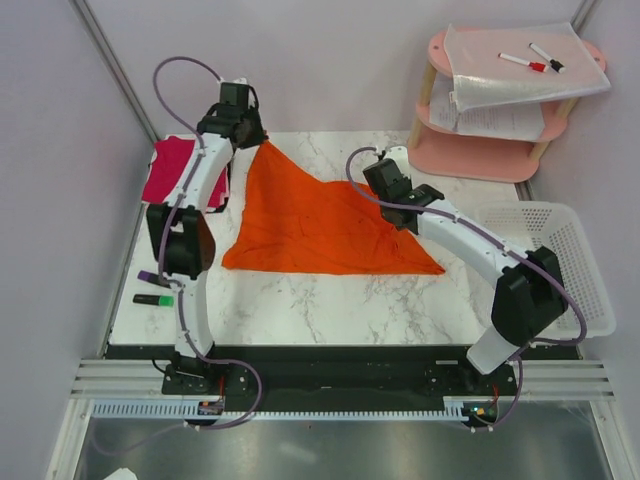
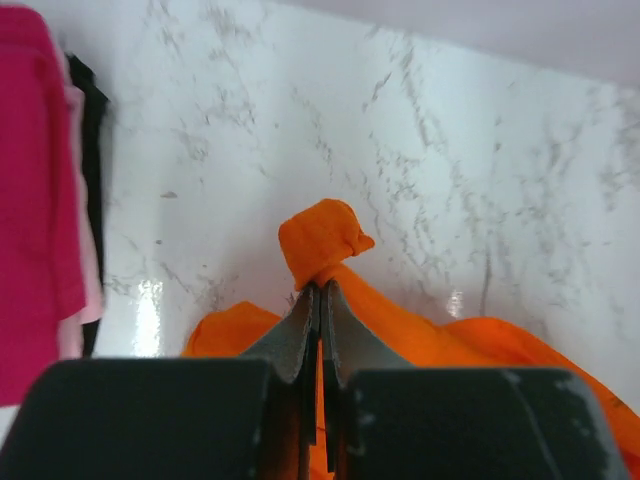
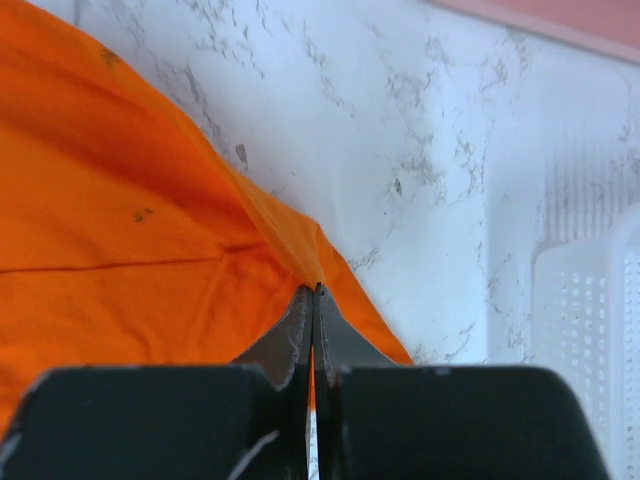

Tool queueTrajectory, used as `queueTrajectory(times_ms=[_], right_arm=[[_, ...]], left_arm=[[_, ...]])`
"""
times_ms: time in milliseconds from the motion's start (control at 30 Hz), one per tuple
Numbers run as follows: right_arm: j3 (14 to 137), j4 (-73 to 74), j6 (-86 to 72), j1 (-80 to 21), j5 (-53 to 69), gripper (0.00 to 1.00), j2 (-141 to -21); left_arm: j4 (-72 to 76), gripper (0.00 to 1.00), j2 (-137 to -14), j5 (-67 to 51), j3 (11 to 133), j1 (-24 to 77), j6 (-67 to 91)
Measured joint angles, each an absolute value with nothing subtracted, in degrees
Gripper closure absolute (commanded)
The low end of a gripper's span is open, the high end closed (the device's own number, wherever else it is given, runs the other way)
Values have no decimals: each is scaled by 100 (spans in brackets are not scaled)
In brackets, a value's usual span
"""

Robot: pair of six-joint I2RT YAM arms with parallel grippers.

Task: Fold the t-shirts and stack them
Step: Flatten out the tshirt

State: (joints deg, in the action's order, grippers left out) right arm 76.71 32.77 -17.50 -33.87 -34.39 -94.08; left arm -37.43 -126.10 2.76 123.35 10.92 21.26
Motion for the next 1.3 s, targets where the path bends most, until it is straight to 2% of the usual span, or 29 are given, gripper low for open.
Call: queueTrajectory(times_ms=[233,533,800,1000,1133,1300], right_arm=[[7686,3087,-1581,-3389,-3454,100,-8324],[7467,2794,-1173,-3393,-3146,100,-6031],[7478,2902,-930,-3402,-2462,100,-4298],[7883,3238,-972,-3402,-1946,100,-3881],[8156,3400,-980,-3409,-1865,100,-3850],[8300,3428,-963,-3426,-2198,100,-4077]], left_arm=[[-3649,98,-10438,462,11463,1059,2047],[-3815,98,-7848,561,10265,1061,1811],[-4460,98,-5564,563,10191,1070,1640],[-5260,98,-5151,384,11566,1072,1610],[-5610,98,-5363,250,12549,1072,1594],[-5721,98,-6047,250,13010,1072,1529]])
